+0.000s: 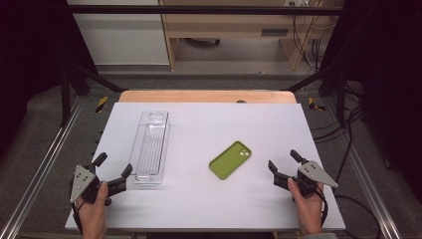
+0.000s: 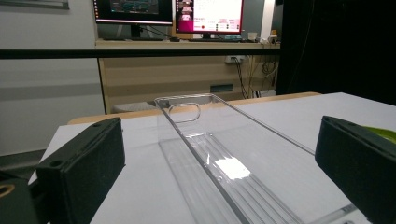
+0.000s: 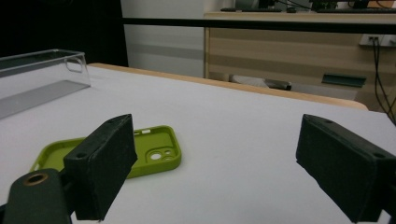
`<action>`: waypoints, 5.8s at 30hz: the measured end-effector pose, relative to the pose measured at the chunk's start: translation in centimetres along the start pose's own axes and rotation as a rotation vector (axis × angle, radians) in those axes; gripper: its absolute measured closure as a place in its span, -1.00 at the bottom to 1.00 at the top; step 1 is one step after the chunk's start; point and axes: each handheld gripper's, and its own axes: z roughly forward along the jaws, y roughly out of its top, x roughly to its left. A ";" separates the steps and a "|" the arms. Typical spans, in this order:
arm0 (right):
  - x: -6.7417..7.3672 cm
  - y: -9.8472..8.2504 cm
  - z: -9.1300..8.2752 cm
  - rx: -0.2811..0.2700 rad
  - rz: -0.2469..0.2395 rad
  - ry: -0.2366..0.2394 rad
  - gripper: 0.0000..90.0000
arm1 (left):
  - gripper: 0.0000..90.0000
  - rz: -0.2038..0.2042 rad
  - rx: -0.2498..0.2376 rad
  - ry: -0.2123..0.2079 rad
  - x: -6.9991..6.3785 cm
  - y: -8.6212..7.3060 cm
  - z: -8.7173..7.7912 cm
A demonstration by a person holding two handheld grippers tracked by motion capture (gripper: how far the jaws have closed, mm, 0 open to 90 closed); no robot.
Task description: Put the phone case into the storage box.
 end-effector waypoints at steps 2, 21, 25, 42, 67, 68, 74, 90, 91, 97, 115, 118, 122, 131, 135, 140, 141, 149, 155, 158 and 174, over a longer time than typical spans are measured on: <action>-0.1 0.0 -0.1 0.003 0.018 0.008 -0.73 | -0.97 0.001 0.002 0.004 -0.1 0.0 0.0; -0.2 0.5 1.2 0.245 -0.013 0.013 -0.76 | -0.96 -0.010 0.011 0.049 0.4 -0.2 -0.7; -0.3 0.9 2.2 0.348 -0.022 0.023 -0.76 | -0.96 -0.012 0.015 0.039 0.2 -0.2 -0.5; -0.6 5.1 7.3 0.628 -0.117 0.097 -0.61 | -0.96 -0.019 0.017 0.031 0.4 -0.1 -0.4; 1.3 6.1 12.9 0.780 -0.110 0.147 -0.34 | -0.96 0.000 0.032 0.008 0.1 -0.1 -0.1; 1.3 6.0 13.1 0.785 -0.107 0.148 -0.29 | -0.96 0.001 0.033 0.008 0.1 -0.1 -0.1; 1.4 5.5 13.7 0.790 -0.104 0.152 -0.13 | -0.96 0.002 0.033 0.005 0.1 -0.1 -0.1; 1.0 4.1 15.2 0.799 -0.033 0.178 0.33 | -0.96 0.010 0.045 -0.012 -0.1 -0.2 0.1; 1.0 4.0 15.3 0.800 -0.035 0.181 0.35 | -0.96 0.010 0.045 -0.012 -0.1 -0.2 0.1; 0.9 3.7 15.7 0.803 -0.029 0.185 0.45 | -0.96 0.013 0.047 -0.015 -0.1 -0.2 0.2; 1.1 3.1 16.0 0.830 -0.043 0.206 0.62 | -0.96 0.018 0.054 -0.023 -0.2 -0.2 0.2; 1.1 3.0 16.0 0.835 -0.047 0.208 0.64 | -0.96 0.019 0.054 -0.024 -0.2 -0.2 0.2; 1.2 2.8 16.0 0.848 -0.056 0.216 0.66 | -0.96 0.017 0.056 -0.026 -0.2 -0.3 0.2; 1.2 2.7 16.0 0.853 -0.061 0.214 0.68 | -0.96 0.019 0.060 -0.028 -0.2 -0.3 0.3; 1.2 2.7 16.1 0.853 -0.064 0.214 0.71 | -0.95 0.020 0.061 -0.028 -0.2 -0.3 0.3; 1.3 2.7 16.0 0.850 -0.083 0.207 0.78 | -0.95 0.020 0.062 -0.028 -0.2 -0.3 0.3; 1.3 2.7 16.0 0.851 -0.087 0.203 0.79 | -0.95 0.019 0.062 -0.028 -0.2 -0.3 0.3; 1.5 2.7 16.0 0.846 -0.100 0.190 0.84 | -0.95 0.021 0.063 -0.028 -0.1 -0.3 0.3; 1.5 2.7 15.9 0.843 -0.092 0.191 0.85 | -0.95 0.020 0.063 -0.026 -0.1 -0.3 0.3; 1.5 2.7 15.9 0.836 -0.099 0.192 0.85 | -0.95 0.021 0.062 -0.025 -0.1 -0.2 0.2; 1.8 4.3 15.1 0.741 -0.131 0.217 0.89 | -0.95 0.018 0.058 -0.025 0.0 -0.2 0.2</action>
